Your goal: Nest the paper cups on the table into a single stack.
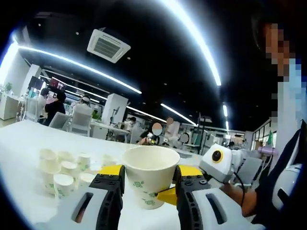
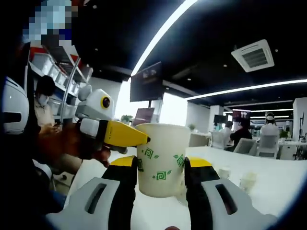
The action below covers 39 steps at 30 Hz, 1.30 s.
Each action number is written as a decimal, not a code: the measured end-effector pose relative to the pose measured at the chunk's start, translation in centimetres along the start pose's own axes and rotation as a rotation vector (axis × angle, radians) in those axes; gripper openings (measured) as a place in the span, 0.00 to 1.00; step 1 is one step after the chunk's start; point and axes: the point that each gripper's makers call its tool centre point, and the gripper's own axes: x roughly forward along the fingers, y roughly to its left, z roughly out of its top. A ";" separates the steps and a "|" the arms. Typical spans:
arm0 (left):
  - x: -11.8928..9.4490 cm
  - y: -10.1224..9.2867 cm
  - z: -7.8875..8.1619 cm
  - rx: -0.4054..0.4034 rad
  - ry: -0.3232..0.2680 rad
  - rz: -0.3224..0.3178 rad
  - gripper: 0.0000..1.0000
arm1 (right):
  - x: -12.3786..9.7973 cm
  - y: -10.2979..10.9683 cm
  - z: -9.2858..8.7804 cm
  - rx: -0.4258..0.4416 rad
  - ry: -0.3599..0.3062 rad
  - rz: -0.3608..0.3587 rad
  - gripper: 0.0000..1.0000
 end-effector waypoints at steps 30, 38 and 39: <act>-1.7 0.3 -3.1 0.142 0.080 -0.063 0.44 | -2.5 2.8 -3.0 -0.075 0.135 0.136 0.43; -2.2 -0.2 -5.4 0.194 0.118 -0.119 0.43 | -2.8 3.1 -4.7 -0.057 0.174 0.156 0.43; -2.3 -0.3 -5.7 0.202 0.121 -0.129 0.43 | -2.9 3.1 -4.9 -0.057 0.176 0.157 0.42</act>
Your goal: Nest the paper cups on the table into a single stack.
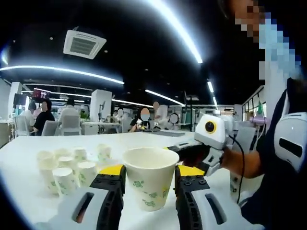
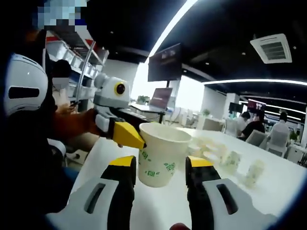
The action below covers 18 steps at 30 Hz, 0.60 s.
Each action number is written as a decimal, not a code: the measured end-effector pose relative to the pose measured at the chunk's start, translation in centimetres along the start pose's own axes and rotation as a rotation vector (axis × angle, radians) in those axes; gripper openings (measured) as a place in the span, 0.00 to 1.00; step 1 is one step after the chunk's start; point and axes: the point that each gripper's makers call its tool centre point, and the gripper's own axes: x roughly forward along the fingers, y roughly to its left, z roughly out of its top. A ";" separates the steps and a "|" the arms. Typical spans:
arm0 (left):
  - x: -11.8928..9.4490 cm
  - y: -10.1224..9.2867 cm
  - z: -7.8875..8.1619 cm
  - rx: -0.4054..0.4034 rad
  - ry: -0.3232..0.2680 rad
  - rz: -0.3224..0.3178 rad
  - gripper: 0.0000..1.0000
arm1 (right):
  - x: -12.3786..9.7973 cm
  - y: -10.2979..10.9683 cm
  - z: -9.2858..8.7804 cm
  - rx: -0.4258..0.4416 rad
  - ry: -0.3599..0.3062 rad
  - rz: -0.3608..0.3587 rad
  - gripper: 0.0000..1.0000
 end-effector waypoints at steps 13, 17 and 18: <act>1.0 1.7 -3.2 0.025 0.023 -0.004 0.43 | 1.1 -1.1 -3.7 0.023 0.043 -0.009 0.36; 1.3 2.3 -3.9 0.041 0.034 0.015 0.43 | 1.7 -1.7 -4.6 0.032 0.050 -0.015 0.36; 1.4 2.4 -4.0 0.043 0.036 0.017 0.43 | 1.8 -1.8 -4.7 0.036 0.050 -0.015 0.36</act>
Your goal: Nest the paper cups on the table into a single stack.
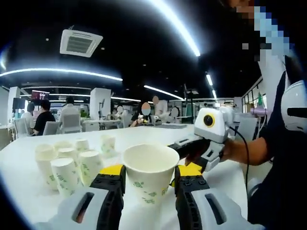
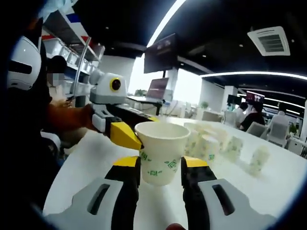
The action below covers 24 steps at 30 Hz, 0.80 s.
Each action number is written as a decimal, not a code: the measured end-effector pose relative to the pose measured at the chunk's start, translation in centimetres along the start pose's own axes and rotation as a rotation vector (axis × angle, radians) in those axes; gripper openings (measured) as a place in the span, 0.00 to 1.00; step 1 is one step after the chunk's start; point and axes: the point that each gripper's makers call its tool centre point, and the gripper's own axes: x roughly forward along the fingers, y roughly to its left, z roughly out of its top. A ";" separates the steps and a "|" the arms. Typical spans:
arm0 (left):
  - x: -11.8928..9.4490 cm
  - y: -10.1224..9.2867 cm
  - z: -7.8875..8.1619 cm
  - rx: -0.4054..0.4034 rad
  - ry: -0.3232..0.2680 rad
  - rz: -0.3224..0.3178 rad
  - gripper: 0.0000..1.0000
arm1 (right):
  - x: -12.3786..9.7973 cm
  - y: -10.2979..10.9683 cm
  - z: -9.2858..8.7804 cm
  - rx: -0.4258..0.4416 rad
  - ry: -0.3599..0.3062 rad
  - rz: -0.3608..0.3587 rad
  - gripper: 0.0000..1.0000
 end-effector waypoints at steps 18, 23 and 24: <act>1.0 1.7 -2.0 -0.038 0.013 0.036 0.43 | 1.2 -1.4 -2.2 0.079 -0.034 0.008 0.35; 1.2 2.0 -2.1 -0.051 0.003 0.036 0.43 | 1.2 -1.7 -2.3 0.092 -0.042 0.001 0.35; 1.2 2.0 -2.2 -0.052 0.002 0.036 0.43 | 1.3 -1.7 -2.4 0.094 -0.042 0.001 0.35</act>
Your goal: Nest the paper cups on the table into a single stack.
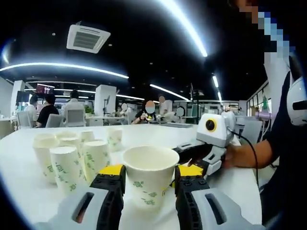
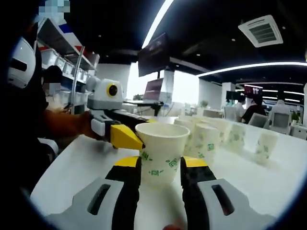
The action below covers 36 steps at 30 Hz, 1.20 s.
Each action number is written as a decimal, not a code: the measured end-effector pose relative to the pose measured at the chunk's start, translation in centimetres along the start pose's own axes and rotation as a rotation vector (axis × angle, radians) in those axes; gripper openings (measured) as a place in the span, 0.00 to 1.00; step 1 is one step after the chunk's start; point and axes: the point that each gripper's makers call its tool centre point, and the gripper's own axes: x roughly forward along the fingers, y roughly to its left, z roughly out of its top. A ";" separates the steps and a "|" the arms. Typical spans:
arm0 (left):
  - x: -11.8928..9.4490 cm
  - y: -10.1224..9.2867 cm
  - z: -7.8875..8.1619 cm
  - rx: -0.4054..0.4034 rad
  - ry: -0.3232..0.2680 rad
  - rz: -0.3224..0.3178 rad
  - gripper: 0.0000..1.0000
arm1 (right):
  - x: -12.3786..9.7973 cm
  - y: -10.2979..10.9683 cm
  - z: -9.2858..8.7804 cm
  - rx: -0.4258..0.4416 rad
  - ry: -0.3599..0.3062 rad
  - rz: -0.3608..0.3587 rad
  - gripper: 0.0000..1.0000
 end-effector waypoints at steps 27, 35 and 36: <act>-0.3 0.2 -0.9 0.005 -0.040 0.013 0.44 | 0.4 0.2 -1.1 -0.019 0.031 -0.012 0.33; -0.3 0.3 -0.9 -0.001 -0.036 0.011 0.46 | 0.3 0.0 -0.9 -0.006 0.022 -0.014 0.33; -0.3 0.4 -1.0 -0.003 -0.032 0.011 0.47 | 0.3 0.0 -0.9 -0.004 0.021 -0.013 0.34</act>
